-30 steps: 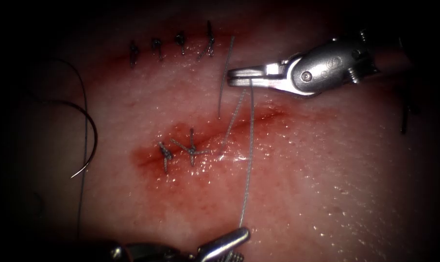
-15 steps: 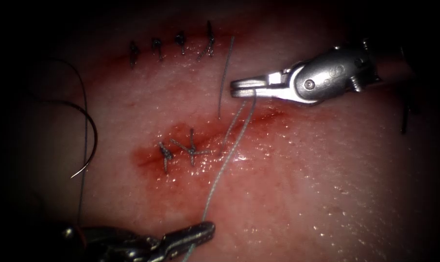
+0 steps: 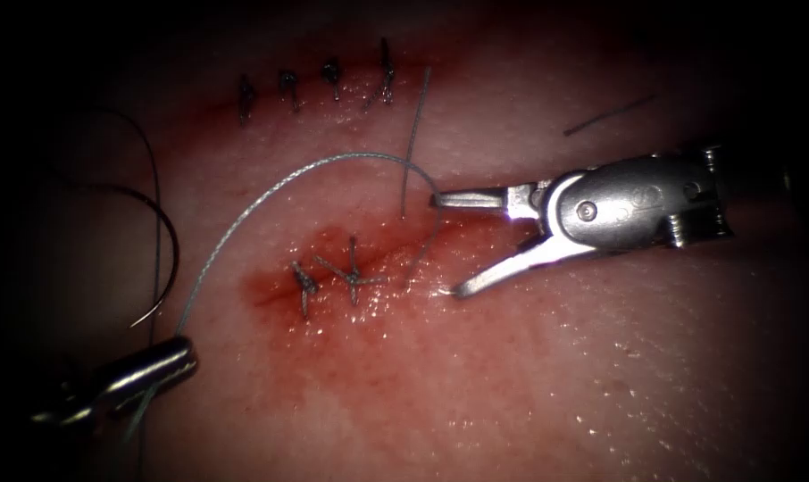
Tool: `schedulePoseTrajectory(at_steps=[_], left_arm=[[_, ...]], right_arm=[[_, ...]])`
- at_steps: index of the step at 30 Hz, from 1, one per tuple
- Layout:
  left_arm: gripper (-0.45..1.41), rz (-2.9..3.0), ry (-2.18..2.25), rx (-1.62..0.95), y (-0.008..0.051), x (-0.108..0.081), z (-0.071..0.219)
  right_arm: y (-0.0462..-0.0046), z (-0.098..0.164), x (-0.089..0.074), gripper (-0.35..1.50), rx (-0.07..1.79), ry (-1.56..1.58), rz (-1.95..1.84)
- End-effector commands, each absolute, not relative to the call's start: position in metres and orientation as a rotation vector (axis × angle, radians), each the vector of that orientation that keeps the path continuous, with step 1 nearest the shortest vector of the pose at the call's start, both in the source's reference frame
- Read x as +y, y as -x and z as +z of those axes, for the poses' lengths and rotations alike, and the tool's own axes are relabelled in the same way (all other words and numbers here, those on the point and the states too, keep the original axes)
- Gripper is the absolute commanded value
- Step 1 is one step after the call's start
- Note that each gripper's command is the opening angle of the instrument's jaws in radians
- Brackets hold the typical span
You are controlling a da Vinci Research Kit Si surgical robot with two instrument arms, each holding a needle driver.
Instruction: Wound Closure
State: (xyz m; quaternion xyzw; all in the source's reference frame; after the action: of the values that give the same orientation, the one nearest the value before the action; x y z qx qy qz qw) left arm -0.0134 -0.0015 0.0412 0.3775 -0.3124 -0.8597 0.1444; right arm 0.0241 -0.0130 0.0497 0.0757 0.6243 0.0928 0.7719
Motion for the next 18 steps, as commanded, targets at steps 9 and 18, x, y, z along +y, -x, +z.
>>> schedulePoseTrajectory(at_steps=[9,18], left_arm=[[-0.45,-2.497,-1.041,-0.911,0.0127,-0.0028,0.0422],[-0.45,-2.483,-1.025,-0.923,0.0133,-0.0035,0.0422]], right_arm=[[-0.0226,0.0475,-0.0107,1.41,1.351,-0.129,0.289],[-0.0242,0.0492,-0.0078,-0.35,1.376,-0.005,0.314]])
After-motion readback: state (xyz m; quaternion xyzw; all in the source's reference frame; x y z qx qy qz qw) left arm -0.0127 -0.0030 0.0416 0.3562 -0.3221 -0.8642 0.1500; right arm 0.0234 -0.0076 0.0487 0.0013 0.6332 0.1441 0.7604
